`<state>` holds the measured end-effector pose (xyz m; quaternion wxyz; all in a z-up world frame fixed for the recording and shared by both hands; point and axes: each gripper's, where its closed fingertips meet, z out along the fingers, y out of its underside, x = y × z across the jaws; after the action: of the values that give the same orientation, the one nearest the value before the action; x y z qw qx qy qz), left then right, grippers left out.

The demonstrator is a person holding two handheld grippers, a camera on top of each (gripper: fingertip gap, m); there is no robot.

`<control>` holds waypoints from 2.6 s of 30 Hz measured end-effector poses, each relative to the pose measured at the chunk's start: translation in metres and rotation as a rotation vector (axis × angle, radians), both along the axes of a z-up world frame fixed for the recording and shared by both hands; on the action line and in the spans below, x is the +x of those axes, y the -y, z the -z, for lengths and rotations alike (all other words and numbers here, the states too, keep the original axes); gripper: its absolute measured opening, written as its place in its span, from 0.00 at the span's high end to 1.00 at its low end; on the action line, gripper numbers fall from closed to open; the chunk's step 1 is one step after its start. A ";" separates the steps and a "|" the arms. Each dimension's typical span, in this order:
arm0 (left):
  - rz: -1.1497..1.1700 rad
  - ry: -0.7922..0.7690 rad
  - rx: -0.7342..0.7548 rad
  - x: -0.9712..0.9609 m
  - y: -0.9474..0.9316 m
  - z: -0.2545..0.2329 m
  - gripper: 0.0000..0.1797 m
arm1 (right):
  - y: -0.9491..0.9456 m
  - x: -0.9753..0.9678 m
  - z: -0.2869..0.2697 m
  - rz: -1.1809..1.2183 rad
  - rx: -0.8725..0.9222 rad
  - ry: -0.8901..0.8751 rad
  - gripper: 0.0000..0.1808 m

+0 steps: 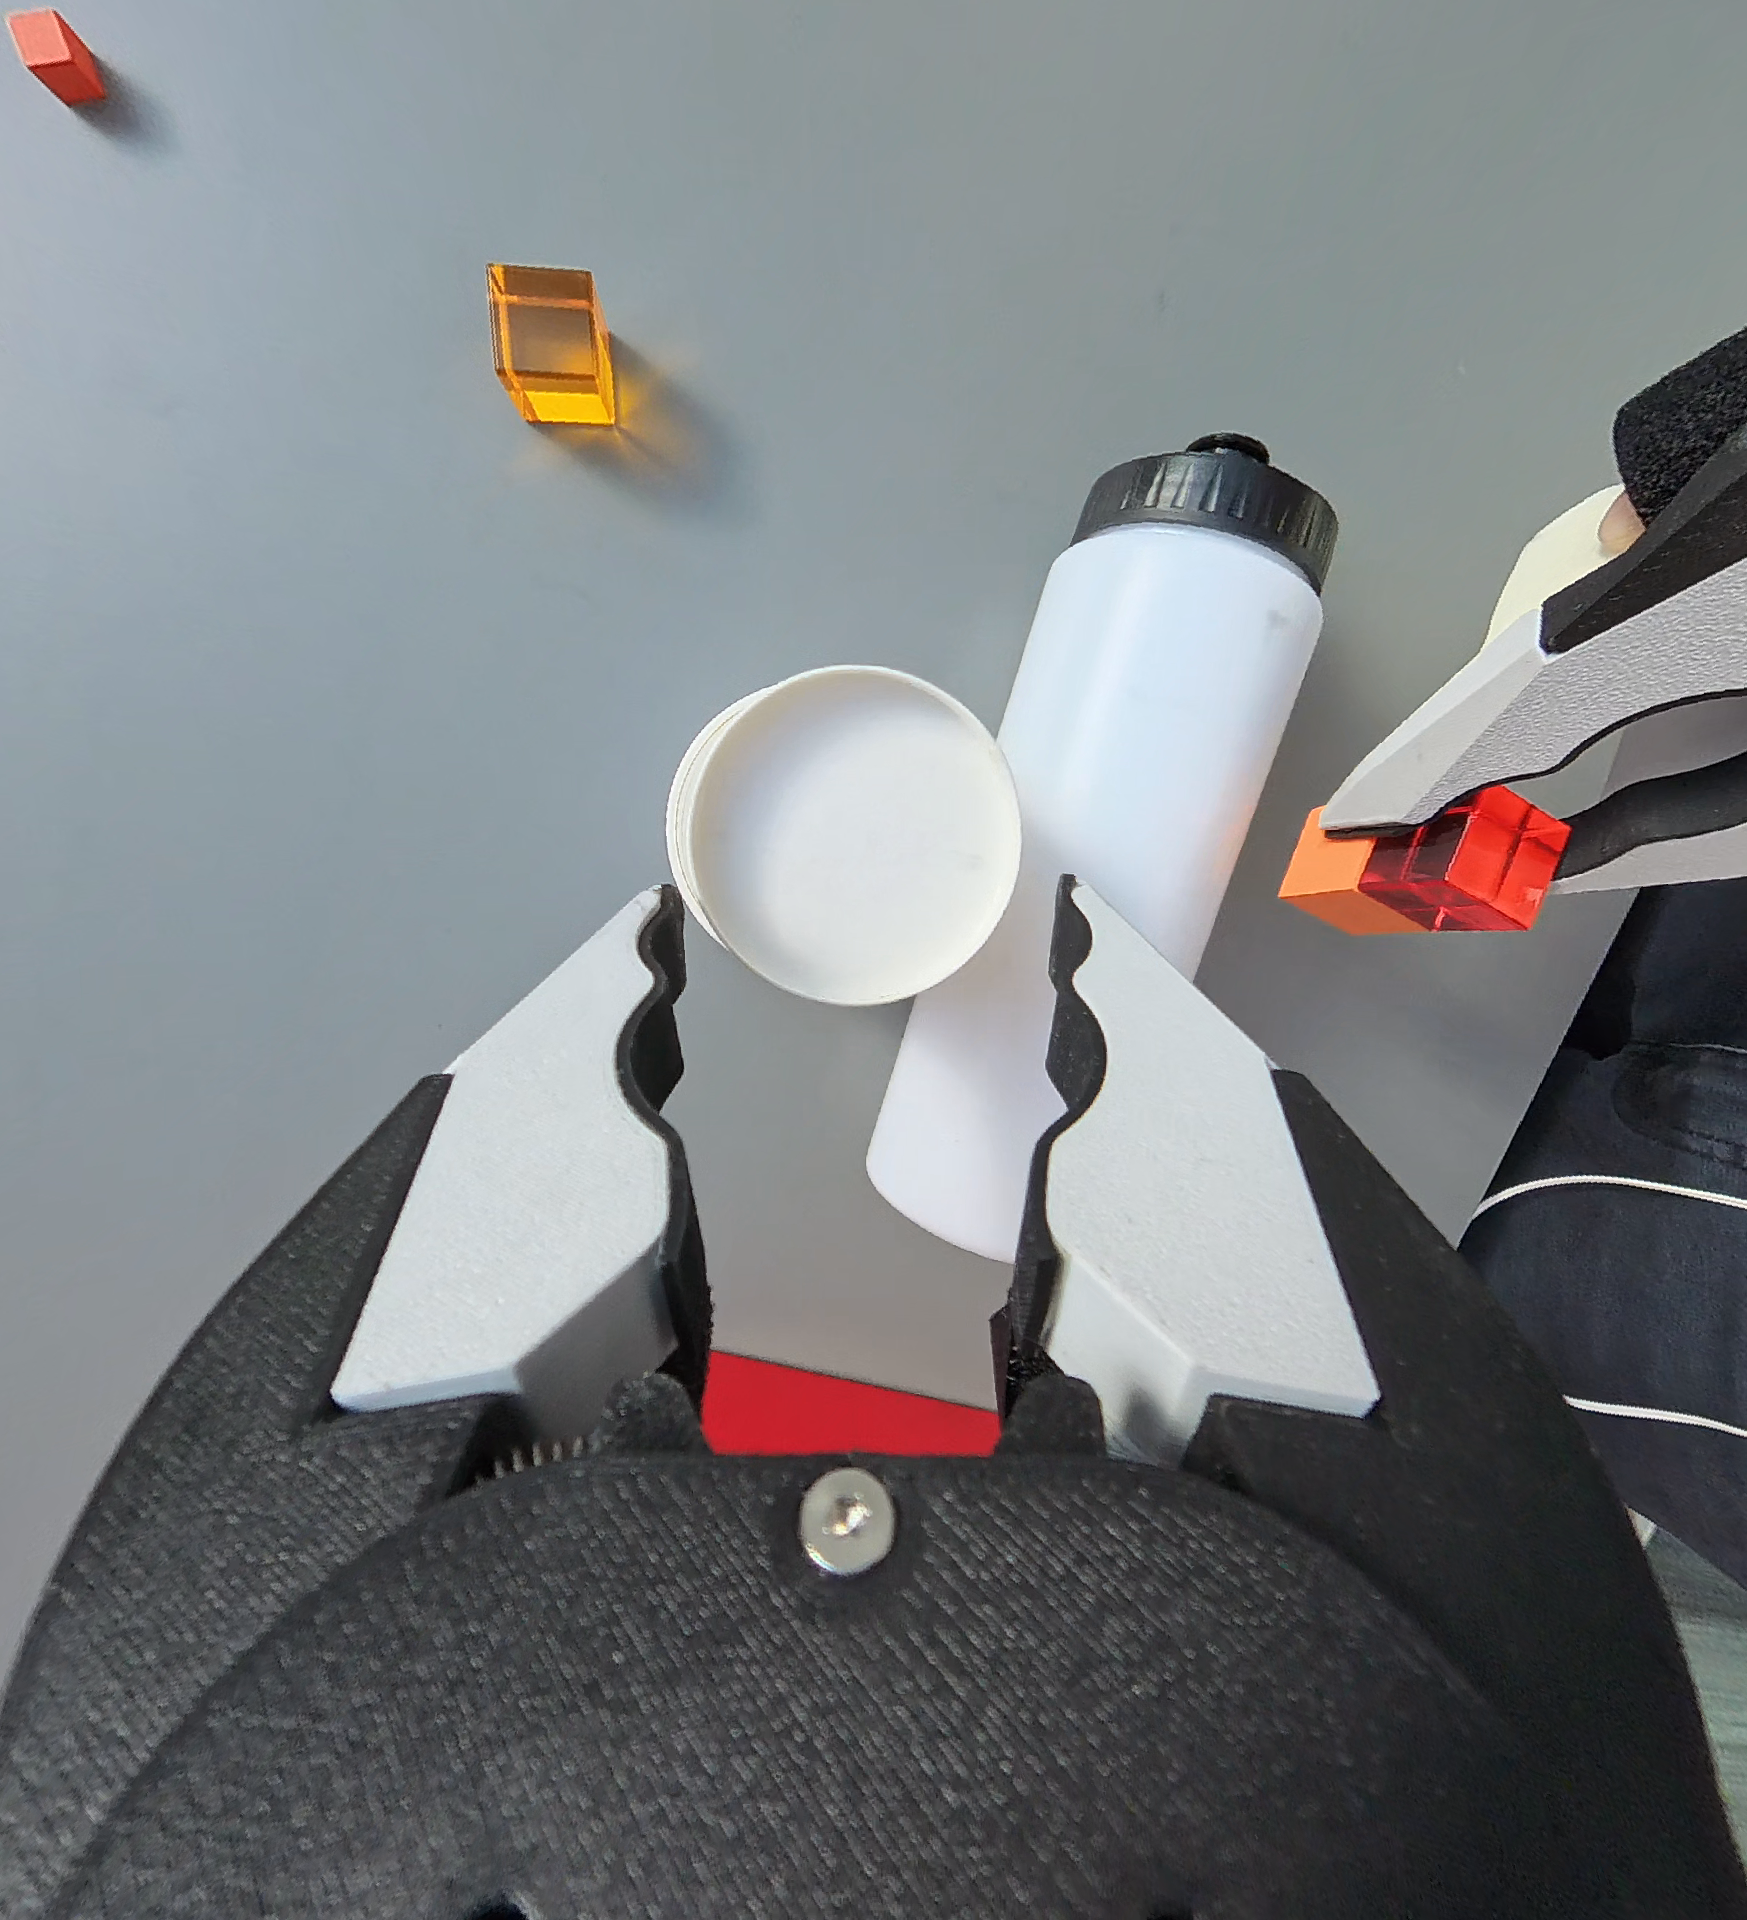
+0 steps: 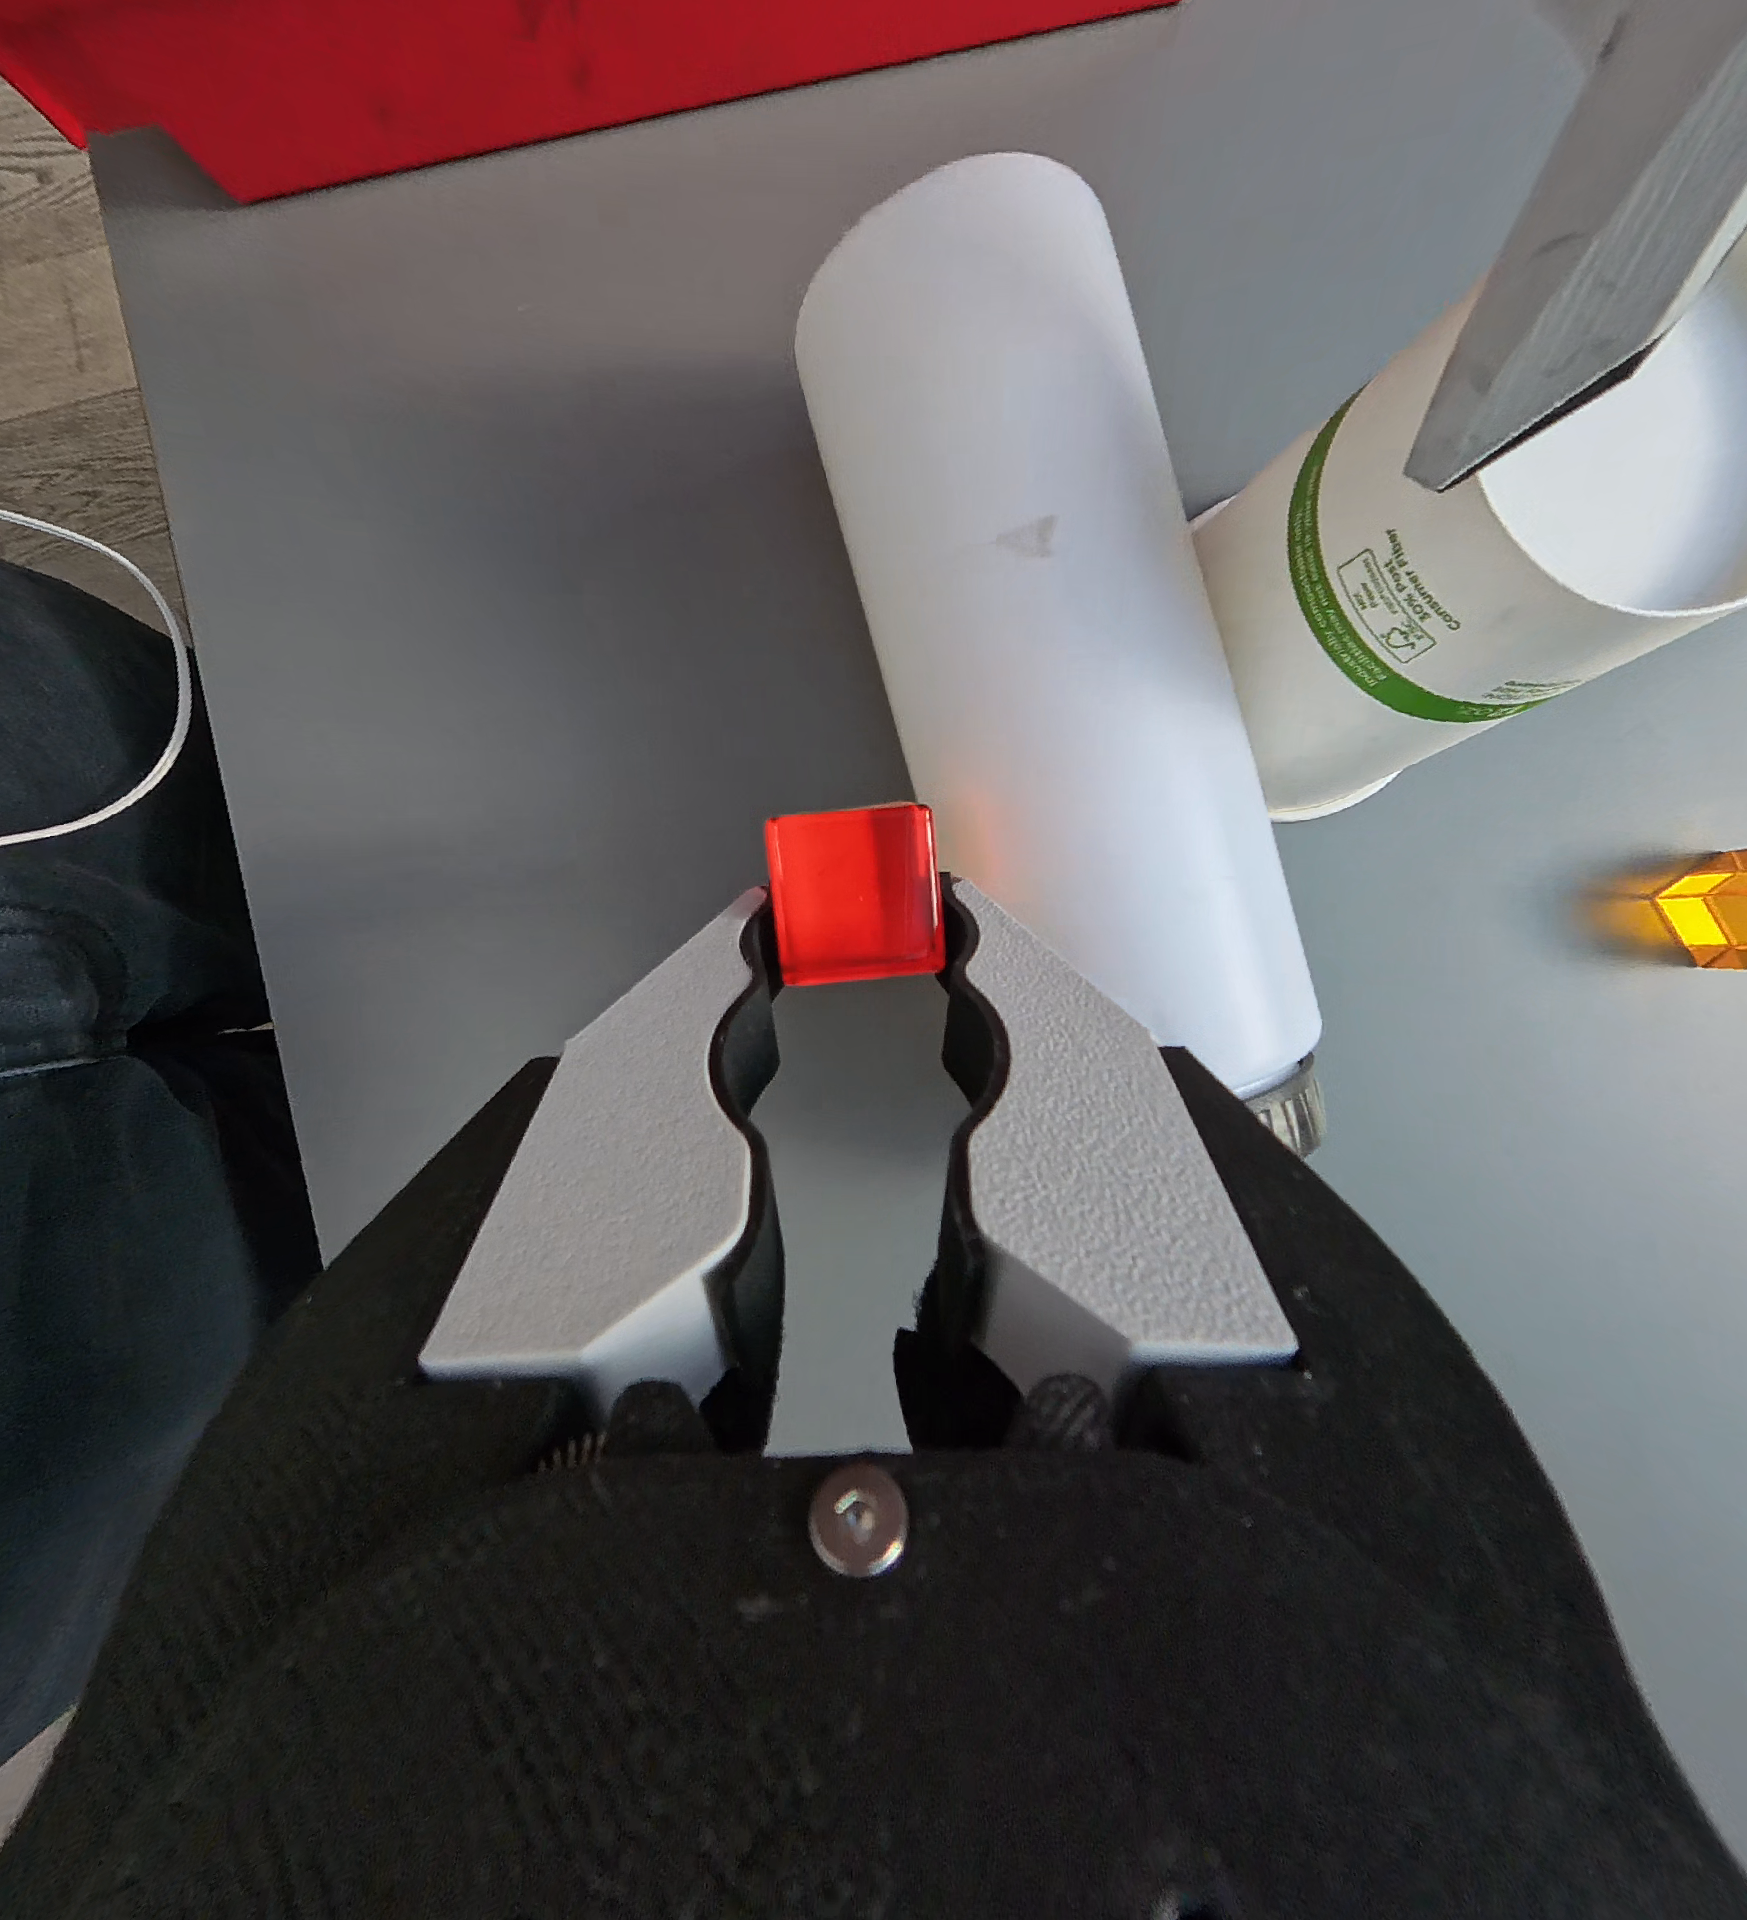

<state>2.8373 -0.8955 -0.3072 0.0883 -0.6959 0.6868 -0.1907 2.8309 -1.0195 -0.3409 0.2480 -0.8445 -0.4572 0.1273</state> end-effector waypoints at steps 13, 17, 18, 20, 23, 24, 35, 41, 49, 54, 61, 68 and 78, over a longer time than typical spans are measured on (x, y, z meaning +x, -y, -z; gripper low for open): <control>-0.017 -0.010 -0.011 -0.007 0.000 0.000 0.62 | -0.008 0.003 -0.001 -0.007 0.008 0.029 0.86; -0.023 -0.007 -0.014 -0.007 0.000 -0.002 0.62 | -0.007 0.003 -0.001 -0.001 0.006 0.019 0.86; -0.026 -0.005 -0.011 -0.007 0.000 -0.003 0.62 | -0.006 0.003 -0.002 0.000 0.007 0.017 0.86; -0.036 0.005 -0.001 -0.007 -0.002 -0.006 0.62 | -0.005 0.003 -0.004 -0.003 0.010 0.015 0.86; -0.073 0.038 0.016 -0.008 -0.007 -0.016 0.61 | -0.002 0.003 -0.008 -0.011 0.015 0.011 0.86; -0.096 0.059 0.027 -0.009 -0.011 -0.022 0.60 | -0.001 0.003 -0.010 -0.014 0.018 0.011 0.86; -0.490 0.505 0.180 -0.089 -0.015 -0.156 0.54 | -0.024 0.009 -0.041 -0.064 0.060 0.045 0.85; -0.622 0.565 0.272 -0.160 0.014 -0.185 0.59 | -0.048 0.003 -0.046 -0.083 0.048 0.049 0.85; -0.668 0.593 0.290 -0.182 0.023 -0.203 0.59 | -0.059 0.002 -0.028 -0.137 0.015 0.130 0.85; -0.672 0.591 0.291 -0.184 0.025 -0.202 0.60 | -0.059 0.000 -0.024 -0.150 0.001 0.142 0.85; -0.671 0.597 0.271 -0.182 0.027 -0.200 0.60 | -0.063 -0.003 -0.018 -0.159 -0.006 0.155 0.85; -0.650 0.586 0.263 -0.177 0.029 -0.198 0.61 | -0.066 -0.005 -0.018 -0.165 -0.006 0.160 0.85; -0.639 0.593 0.256 -0.174 0.029 -0.199 0.61 | -0.063 -0.003 -0.014 -0.161 -0.016 0.165 0.85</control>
<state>2.6629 -0.9247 -0.1082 0.4208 -0.7718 0.4006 -0.2584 2.8282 -0.9562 -0.3273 0.1917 -0.8146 -0.5414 0.0807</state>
